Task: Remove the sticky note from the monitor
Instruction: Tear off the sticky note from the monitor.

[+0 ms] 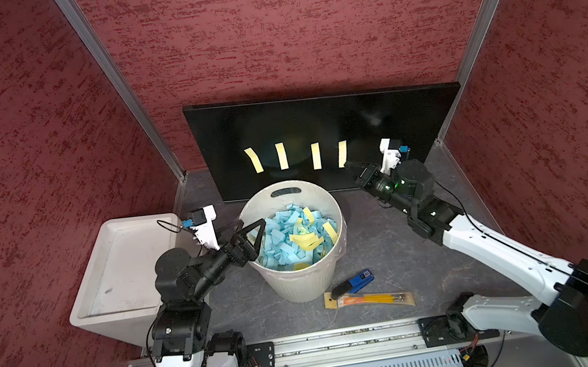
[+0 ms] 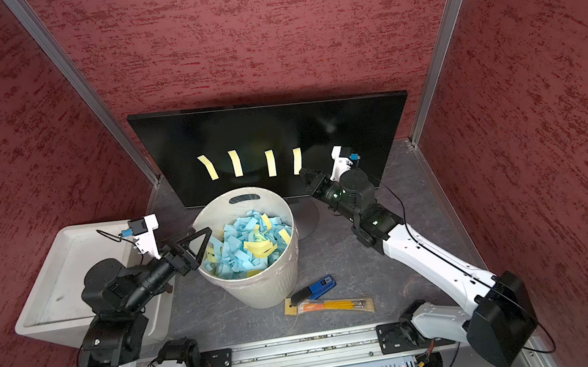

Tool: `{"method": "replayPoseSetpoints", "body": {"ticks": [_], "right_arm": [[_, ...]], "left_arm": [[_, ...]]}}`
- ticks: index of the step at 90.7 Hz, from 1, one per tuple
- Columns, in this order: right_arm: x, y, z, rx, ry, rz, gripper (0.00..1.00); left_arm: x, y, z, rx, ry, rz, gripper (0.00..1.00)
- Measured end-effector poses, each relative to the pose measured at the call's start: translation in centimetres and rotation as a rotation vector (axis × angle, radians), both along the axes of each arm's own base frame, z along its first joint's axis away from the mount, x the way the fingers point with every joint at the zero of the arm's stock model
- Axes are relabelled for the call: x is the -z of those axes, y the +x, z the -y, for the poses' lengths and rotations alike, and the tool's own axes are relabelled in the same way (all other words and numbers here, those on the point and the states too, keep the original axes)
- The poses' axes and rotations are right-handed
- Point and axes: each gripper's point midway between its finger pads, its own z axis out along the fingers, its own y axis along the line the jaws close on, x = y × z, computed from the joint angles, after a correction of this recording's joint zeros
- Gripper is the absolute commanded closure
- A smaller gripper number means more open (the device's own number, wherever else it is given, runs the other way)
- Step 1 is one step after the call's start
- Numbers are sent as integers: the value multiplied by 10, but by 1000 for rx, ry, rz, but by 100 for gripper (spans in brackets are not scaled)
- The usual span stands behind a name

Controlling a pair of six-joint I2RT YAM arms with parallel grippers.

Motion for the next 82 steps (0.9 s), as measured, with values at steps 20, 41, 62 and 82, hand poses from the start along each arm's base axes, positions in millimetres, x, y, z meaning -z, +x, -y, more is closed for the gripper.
{"method": "replayPoseSetpoints", "body": {"ticks": [20, 41, 62, 82], "right_arm": [[-8, -6, 0, -18, 11, 16, 100], [-8, -12, 1, -33, 14, 20, 100], [-5, -17, 2, -43, 13, 18, 100], [-11, -23, 2, -64, 20, 30, 100]], "left_arm": [[0, 0, 0, 0, 0, 0, 0], [0, 0, 0, 0, 0, 0, 0], [0, 1, -1, -4, 0, 0, 0], [0, 1, -1, -6, 0, 0, 0]]}}
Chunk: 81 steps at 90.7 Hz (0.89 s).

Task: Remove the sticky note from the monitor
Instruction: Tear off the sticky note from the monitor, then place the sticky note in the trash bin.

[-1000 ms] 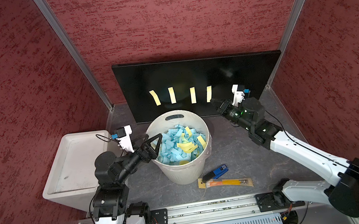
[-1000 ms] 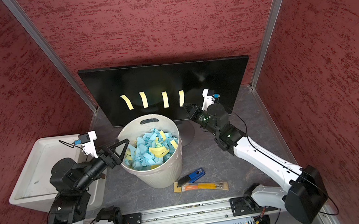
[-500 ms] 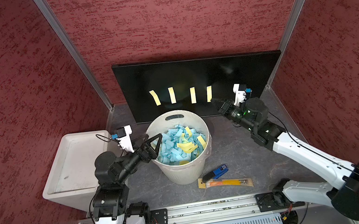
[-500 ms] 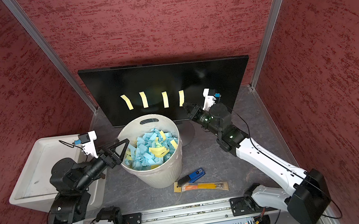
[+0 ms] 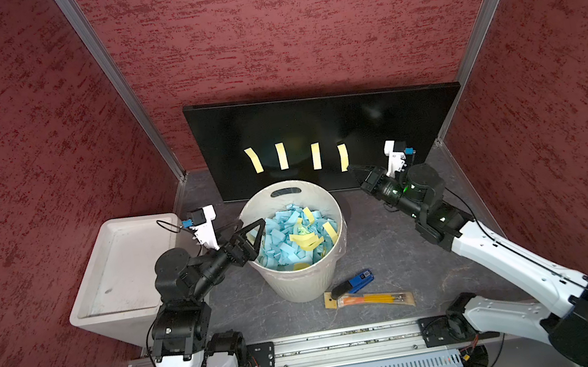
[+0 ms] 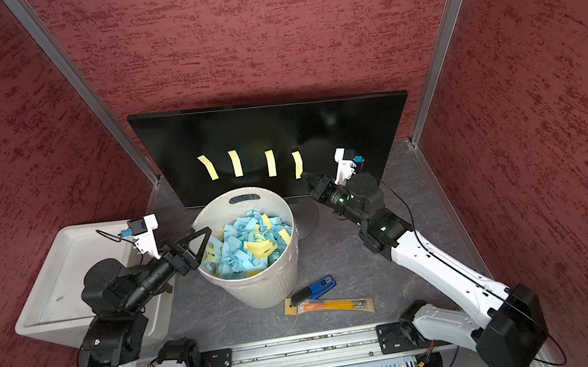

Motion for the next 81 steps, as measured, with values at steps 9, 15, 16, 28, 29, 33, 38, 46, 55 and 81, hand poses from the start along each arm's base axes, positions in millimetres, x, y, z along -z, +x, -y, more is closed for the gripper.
{"method": "replayPoseSetpoints", "body": {"ticks": [9, 15, 16, 28, 29, 33, 38, 46, 55, 81], "right_arm": [[-2, -3, -1, -12, 2, 3, 100], [-3, -5, -2, -23, 2, 4, 100], [-2, -5, -2, -25, 1, 4, 100], [-4, -11, -3, -44, -6, 6, 100], [-4, -12, -3, -46, -7, 7, 100], [-5, -15, -4, -55, -14, 11, 100], [-5, -19, -5, -64, -25, 15, 100], [-4, -26, -11, -88, -46, 15, 100], [-4, -33, -20, -118, -76, 23, 100], [-20, -60, -49, -226, -167, 90, 100]], "left_arm": [[0, 0, 0, 0, 0, 0, 0], [0, 0, 0, 0, 0, 0, 0], [0, 0, 0, 0, 0, 0, 0], [0, 0, 0, 0, 0, 0, 0], [0, 0, 0, 0, 0, 0, 0], [0, 0, 0, 0, 0, 0, 0], [0, 0, 0, 0, 0, 0, 0], [0, 0, 0, 0, 0, -1, 0], [1, 0, 0, -1, 0, -1, 0], [1, 2, -1, -5, -1, 1, 0]]}}
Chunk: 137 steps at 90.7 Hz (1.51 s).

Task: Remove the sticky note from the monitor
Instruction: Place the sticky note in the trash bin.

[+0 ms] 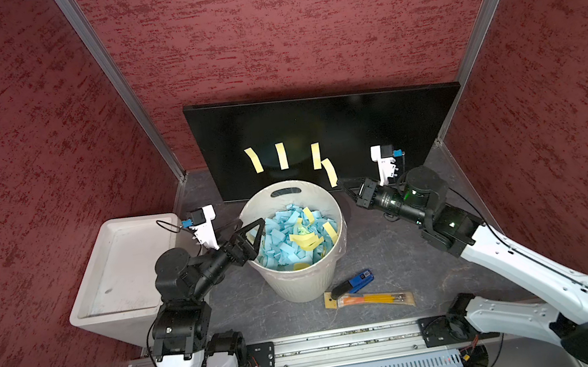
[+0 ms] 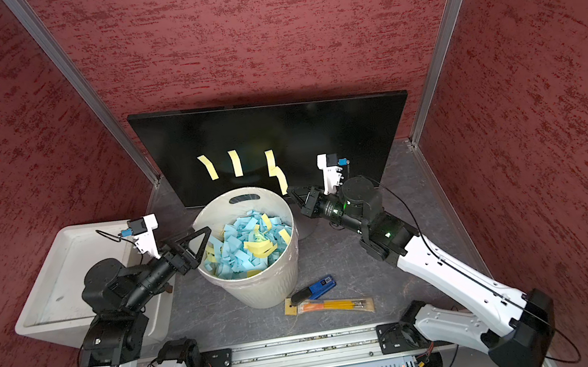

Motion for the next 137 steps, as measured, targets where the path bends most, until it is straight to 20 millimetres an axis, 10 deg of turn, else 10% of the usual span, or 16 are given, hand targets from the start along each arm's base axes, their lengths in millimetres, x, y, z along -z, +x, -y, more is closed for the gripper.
{"method": "replayPoseSetpoints", "body": {"ticks": [86, 137], "right_arm": [[44, -46, -70, -95, -453, 143, 100], [44, -42, -73, -44, -527, 187, 69]], "left_arm": [[0, 1, 0, -1, -3, 4, 0], [0, 1, 0, 1, -4, 5, 0]]}}
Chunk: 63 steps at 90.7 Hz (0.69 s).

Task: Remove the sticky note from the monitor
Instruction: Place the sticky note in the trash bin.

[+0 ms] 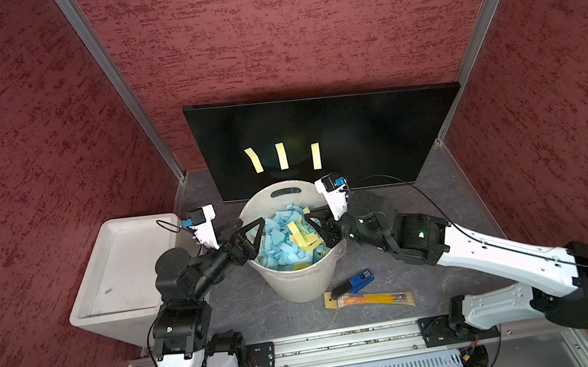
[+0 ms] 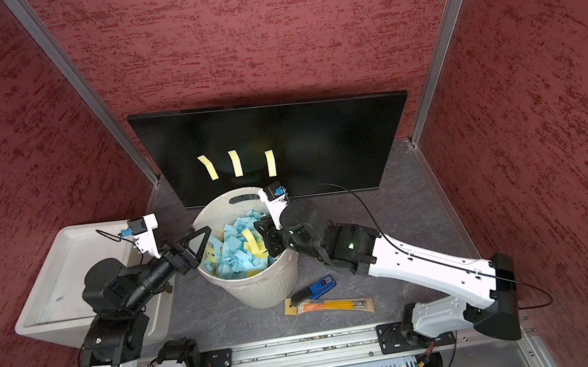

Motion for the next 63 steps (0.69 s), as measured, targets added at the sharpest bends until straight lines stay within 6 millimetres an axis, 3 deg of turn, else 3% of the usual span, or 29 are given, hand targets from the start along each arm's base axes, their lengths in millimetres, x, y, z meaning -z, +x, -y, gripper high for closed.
{"method": "replayPoseSetpoints", "body": {"ticks": [13, 34, 48, 52, 63], "right_arm": [[-1, 1, 5, 17, 4, 22, 61], [-2, -4, 41, 86, 58, 76, 44], [-7, -8, 63, 129, 116, 117, 20], [-6, -9, 69, 141, 124, 126, 4], [-1, -10, 83, 168, 128, 151, 1]], "left_arm": [[0, 1, 0, 0, 0, -2, 0], [0, 8, 0, -7, -9, -18, 0], [-2, 16, 0, -13, -21, -58, 0], [-2, 17, 0, -14, -26, -73, 0], [-7, 21, 0, -20, -38, -105, 0]]}}
